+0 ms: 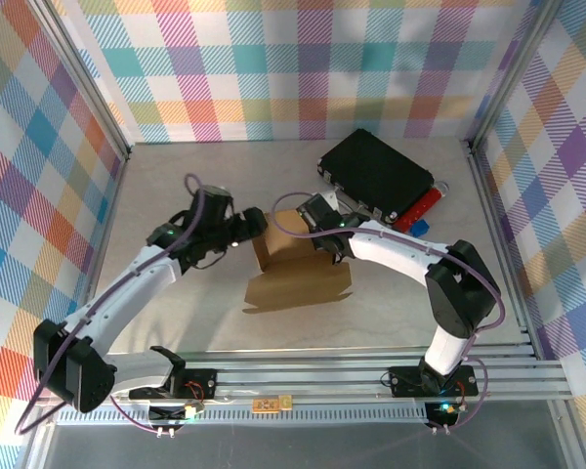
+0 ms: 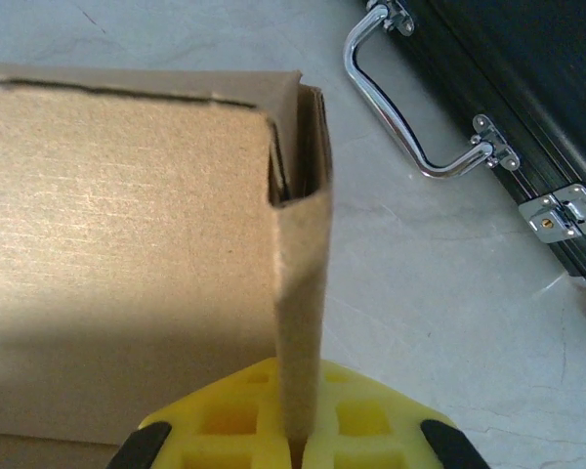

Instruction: Fold the paper box

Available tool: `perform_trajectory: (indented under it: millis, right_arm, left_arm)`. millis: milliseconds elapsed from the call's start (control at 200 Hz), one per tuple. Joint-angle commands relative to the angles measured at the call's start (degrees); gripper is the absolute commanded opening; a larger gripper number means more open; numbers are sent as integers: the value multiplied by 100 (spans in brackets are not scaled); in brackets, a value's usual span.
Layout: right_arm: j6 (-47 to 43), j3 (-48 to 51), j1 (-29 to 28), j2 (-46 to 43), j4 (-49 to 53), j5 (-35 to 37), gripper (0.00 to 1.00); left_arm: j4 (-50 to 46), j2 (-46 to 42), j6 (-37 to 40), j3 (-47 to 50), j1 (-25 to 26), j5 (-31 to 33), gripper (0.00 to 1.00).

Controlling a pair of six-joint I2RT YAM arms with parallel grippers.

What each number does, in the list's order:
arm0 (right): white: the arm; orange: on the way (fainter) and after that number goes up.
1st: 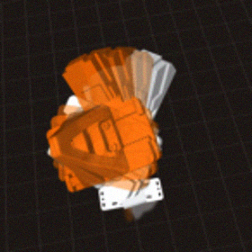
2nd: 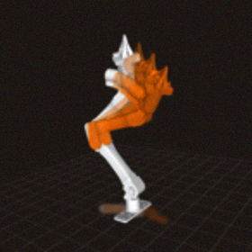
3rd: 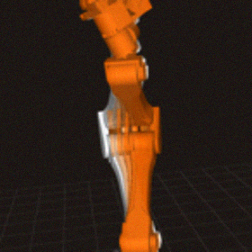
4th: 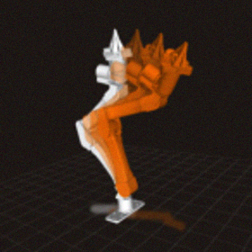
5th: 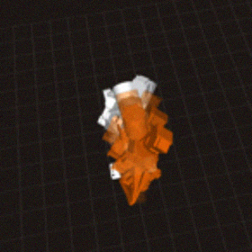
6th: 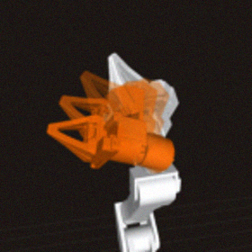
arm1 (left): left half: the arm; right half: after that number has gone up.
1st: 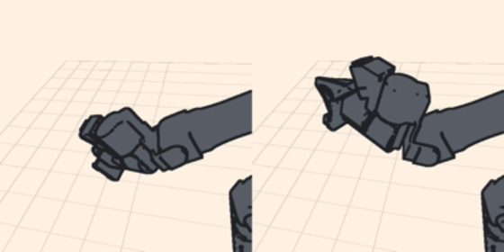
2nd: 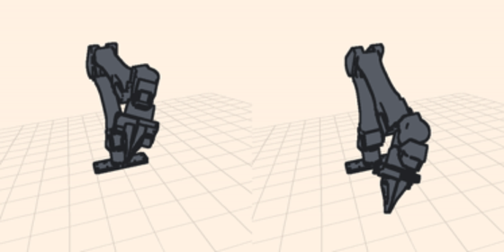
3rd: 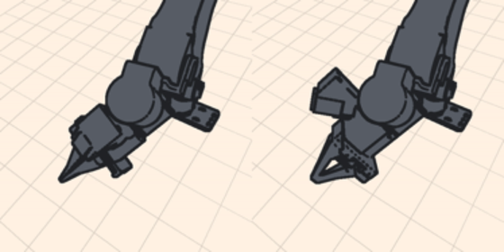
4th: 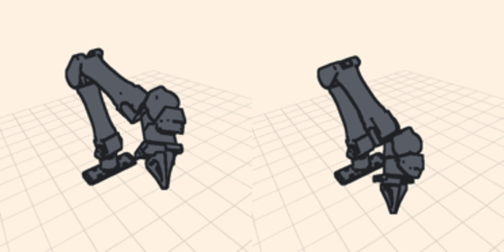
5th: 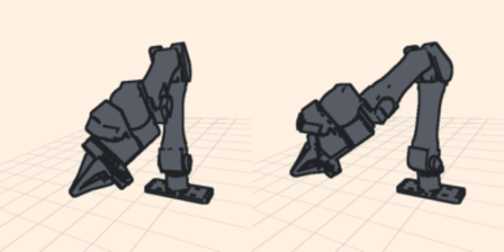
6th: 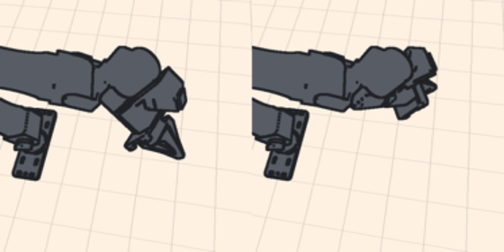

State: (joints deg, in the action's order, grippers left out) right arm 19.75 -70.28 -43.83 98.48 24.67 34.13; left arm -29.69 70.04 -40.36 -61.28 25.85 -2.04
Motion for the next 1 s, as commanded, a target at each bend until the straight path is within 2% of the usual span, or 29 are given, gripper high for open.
perform_trajectory:
  millis: [0,135,275,415,645,995]
  right_arm:
    - [-221,208,37,-267,-597,-72,0]
    - [-278,419,42,-333,-934,-90,0]
    - [-287,606,50,-346,-1228,-139,0]
    - [-275,732,50,-374,-1397,-202,0]
    - [-336,847,50,-373,-1544,-213,0]
    - [-353,1060,50,-375,-1919,-186,0]
  left_arm:
    - [-130,-20,-1082,-281,-725,-577,80]
    - [230,507,-1595,-395,-1090,-1283,72]
    - [661,959,-2032,-242,-1090,-1609,66]
    - [1203,1164,-2381,27,-1090,-1709,65]
    - [1120,1502,-2284,-94,-1029,-1800,66]
    - [1066,1752,-2200,81,-976,-1848,58]
